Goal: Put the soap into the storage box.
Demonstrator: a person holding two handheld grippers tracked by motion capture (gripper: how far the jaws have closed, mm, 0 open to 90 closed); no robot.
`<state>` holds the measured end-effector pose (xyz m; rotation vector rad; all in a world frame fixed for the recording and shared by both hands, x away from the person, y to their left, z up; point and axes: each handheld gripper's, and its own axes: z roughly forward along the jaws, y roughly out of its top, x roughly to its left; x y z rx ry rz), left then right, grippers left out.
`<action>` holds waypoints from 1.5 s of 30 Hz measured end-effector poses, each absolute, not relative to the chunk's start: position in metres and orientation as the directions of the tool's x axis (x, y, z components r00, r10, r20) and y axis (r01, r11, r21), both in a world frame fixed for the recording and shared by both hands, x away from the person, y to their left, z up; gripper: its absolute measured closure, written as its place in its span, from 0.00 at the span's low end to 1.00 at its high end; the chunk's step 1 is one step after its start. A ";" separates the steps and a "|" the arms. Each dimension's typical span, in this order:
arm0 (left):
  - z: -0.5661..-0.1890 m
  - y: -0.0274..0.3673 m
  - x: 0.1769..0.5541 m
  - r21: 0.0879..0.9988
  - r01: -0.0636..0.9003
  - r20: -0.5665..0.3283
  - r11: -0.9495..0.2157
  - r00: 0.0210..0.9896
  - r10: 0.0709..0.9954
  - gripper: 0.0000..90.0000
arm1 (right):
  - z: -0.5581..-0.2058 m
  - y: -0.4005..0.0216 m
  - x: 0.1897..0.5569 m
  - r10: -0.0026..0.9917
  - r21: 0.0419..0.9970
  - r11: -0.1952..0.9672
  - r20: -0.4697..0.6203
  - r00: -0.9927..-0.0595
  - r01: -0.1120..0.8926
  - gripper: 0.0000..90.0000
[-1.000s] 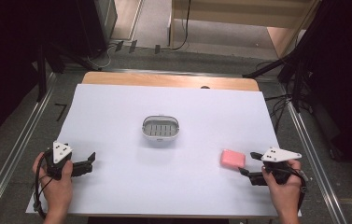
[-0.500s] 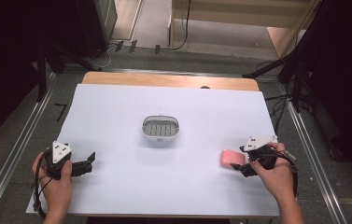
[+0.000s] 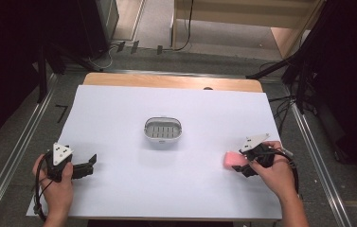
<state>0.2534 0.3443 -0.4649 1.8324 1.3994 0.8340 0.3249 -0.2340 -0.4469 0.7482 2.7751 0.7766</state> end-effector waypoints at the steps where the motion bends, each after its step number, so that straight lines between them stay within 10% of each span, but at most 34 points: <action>1: -0.465 0.344 0.253 0.820 0.539 0.087 -0.194 0.218 0.972 0.00 | -0.447 -0.233 0.325 0.508 0.523 0.739 -0.020 -0.861 0.424 0.37; 45: -0.465 0.345 0.253 0.825 0.535 0.076 -0.182 0.215 0.974 0.00 | -0.431 -0.201 0.351 0.470 0.488 0.768 0.011 -0.883 0.415 0.43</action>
